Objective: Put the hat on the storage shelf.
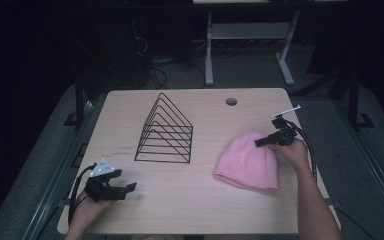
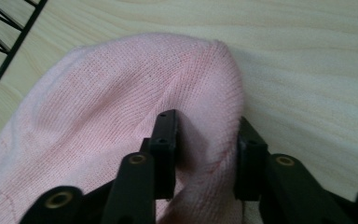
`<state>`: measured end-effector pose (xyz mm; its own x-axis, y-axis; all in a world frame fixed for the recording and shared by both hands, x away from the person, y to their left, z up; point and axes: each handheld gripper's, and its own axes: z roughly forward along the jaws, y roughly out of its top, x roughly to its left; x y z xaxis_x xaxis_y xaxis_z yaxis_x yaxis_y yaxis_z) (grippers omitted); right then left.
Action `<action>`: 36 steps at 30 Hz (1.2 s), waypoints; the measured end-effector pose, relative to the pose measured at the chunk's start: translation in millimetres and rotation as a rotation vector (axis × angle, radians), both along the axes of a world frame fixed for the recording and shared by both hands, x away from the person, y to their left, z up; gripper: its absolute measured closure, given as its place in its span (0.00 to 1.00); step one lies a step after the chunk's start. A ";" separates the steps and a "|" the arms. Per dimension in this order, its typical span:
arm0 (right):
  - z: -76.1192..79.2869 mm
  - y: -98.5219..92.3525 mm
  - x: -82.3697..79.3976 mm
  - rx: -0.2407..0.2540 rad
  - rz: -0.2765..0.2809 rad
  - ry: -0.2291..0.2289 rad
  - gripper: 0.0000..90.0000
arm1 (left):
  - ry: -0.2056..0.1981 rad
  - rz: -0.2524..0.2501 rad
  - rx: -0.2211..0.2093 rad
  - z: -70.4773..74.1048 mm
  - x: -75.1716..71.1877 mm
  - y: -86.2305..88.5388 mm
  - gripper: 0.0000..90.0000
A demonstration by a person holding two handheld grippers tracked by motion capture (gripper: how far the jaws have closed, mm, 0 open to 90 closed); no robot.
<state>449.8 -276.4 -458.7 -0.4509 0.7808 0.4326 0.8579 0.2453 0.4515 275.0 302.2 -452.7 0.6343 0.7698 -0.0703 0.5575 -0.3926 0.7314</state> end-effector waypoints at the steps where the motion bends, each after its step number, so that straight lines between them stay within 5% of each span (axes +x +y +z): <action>1: -1.0 -1.4 -0.6 0.016 -0.008 0.001 0.78 | -0.001 0.000 -0.001 -0.1 0.0 0.3 0.22; 13: 8.4 -3.6 -6.0 0.063 0.000 -0.019 0.87 | -0.003 0.001 -0.008 0.3 -0.9 0.8 0.22; 36: 83.9 5.3 -22.3 0.087 0.084 -0.216 0.88 | -0.006 -0.012 -0.009 1.2 1.1 -0.9 0.23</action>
